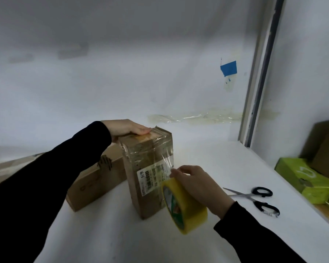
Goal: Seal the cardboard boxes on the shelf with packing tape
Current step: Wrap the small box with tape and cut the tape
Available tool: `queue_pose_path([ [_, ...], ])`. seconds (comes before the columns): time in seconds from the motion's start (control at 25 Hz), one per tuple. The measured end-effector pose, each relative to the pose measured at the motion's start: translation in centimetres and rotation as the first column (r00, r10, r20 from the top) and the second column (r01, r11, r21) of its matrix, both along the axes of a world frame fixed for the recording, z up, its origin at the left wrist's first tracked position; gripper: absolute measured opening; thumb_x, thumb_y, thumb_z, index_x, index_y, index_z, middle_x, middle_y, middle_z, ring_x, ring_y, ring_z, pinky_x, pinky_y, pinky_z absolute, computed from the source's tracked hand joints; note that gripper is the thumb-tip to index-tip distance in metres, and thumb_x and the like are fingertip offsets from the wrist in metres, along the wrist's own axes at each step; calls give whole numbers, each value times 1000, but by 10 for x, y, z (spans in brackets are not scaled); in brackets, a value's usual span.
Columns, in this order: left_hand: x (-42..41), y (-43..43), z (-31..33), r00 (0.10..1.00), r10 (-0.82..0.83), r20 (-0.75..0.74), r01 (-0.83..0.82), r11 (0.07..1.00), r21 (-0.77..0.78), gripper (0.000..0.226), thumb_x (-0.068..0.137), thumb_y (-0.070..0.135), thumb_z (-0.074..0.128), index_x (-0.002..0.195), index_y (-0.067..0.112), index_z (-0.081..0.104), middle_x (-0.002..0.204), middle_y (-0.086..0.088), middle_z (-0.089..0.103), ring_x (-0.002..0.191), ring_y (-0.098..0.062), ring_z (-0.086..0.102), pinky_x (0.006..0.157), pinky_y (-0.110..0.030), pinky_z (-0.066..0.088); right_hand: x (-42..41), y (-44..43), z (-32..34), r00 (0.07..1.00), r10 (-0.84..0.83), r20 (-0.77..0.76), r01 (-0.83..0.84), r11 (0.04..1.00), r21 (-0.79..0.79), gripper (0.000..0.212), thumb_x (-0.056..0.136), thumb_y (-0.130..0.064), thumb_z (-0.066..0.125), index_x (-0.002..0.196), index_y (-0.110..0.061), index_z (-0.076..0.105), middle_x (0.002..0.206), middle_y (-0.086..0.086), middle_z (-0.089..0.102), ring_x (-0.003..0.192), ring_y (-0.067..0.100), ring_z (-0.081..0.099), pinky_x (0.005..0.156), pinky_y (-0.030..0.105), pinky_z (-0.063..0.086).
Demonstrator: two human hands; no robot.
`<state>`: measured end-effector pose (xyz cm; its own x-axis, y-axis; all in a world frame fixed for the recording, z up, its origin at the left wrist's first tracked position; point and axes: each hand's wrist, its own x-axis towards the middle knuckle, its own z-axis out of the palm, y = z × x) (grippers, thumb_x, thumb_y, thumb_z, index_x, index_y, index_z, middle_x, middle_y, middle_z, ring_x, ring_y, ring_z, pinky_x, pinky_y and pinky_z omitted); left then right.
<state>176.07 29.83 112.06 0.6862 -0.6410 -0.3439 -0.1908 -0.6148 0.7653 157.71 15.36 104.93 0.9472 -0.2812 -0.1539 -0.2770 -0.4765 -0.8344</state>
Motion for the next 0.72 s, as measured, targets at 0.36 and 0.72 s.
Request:
queue_pose_path([
  [0.36, -29, -8, -1, 844, -123, 523, -24, 964, 265, 77, 82, 75, 26, 99, 8, 61, 96, -5, 63, 86, -20, 54, 80, -27, 38, 42, 14, -13, 999, -37, -12, 37, 998, 42, 40, 97, -40, 40, 113, -11, 62, 112, 11, 66, 100, 28, 64, 92, 37, 52],
  [0.72, 8, 1, 9, 885, -126, 447, -52, 929, 366, 83, 72, 81, 36, 128, 23, 58, 141, 1, 49, 126, -18, 47, 111, -33, 27, 34, -4, -1, 979, 24, 205, -64, 979, 194, 31, 93, -46, 45, 105, -24, 63, 110, 3, 65, 101, 23, 62, 95, 40, 50],
])
